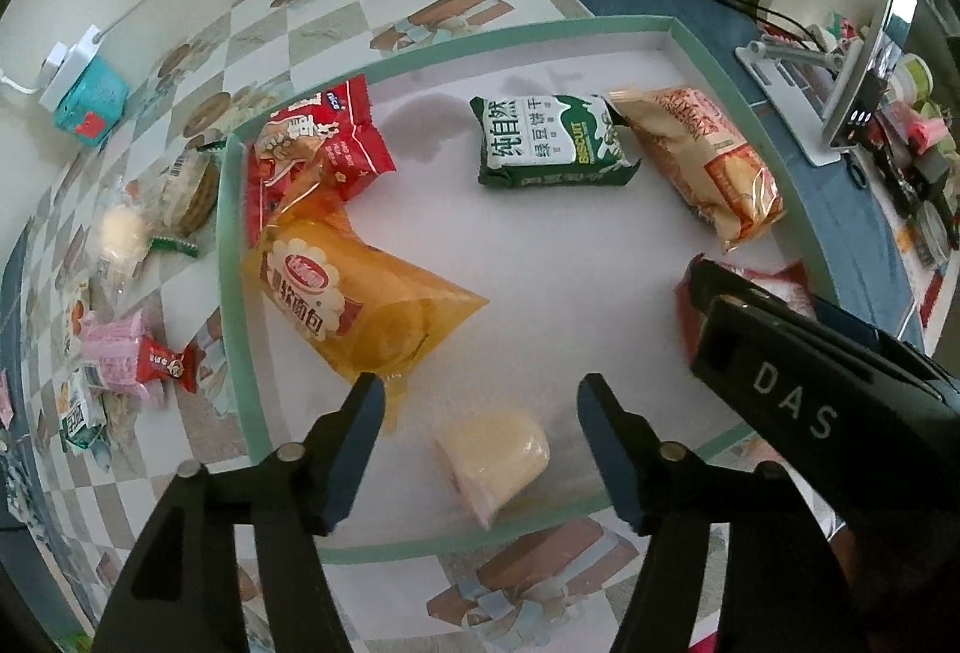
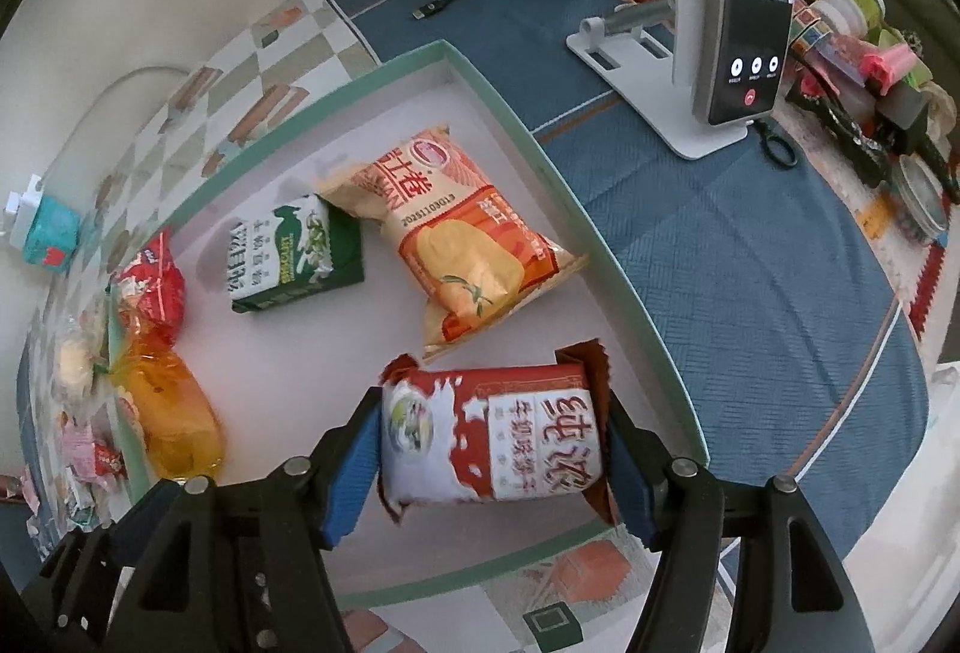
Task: Organize snacks
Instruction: 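Open the left tool to drop the jelly cup while right tool releases biscuit bag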
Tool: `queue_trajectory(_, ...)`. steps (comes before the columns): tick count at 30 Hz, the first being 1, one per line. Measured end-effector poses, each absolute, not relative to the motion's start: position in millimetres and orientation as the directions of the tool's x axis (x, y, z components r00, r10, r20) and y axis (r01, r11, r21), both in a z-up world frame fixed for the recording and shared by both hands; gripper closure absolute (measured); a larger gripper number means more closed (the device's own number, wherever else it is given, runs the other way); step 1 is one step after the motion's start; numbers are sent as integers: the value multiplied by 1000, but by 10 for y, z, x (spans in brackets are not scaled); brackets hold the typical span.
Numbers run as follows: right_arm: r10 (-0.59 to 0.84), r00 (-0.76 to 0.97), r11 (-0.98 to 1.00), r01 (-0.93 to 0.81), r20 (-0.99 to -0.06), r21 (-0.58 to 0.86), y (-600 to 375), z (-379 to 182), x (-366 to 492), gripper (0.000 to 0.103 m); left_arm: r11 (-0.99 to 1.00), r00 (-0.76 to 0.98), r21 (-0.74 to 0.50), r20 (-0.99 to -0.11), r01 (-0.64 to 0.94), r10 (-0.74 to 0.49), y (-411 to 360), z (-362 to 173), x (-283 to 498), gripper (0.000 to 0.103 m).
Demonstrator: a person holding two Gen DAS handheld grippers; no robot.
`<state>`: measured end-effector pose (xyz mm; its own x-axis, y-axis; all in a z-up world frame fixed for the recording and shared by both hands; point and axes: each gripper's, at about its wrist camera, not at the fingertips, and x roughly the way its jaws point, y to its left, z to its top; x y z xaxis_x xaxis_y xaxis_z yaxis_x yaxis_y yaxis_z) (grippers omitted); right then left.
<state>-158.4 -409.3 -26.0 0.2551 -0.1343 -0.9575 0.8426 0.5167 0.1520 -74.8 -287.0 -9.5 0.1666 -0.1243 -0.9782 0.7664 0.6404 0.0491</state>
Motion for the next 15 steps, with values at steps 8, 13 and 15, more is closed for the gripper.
queue_trajectory(8,-184,298,512,843,-937,167,-4120,27,-1690,23,659,167,26,-974,751,-151,-2792,173,-720,31)
queue_trajectory(13,-221,327,514,840,-919,176,-4126,224,-1746,23,695,173,-5,-967,719,-187,-2680,356,-664,14)
queue_trajectory(15,-234,331,514,840,-914,173,-4124,277,-1756,23,713,186,-5,-964,701,-189,-2646,372,-597,13)
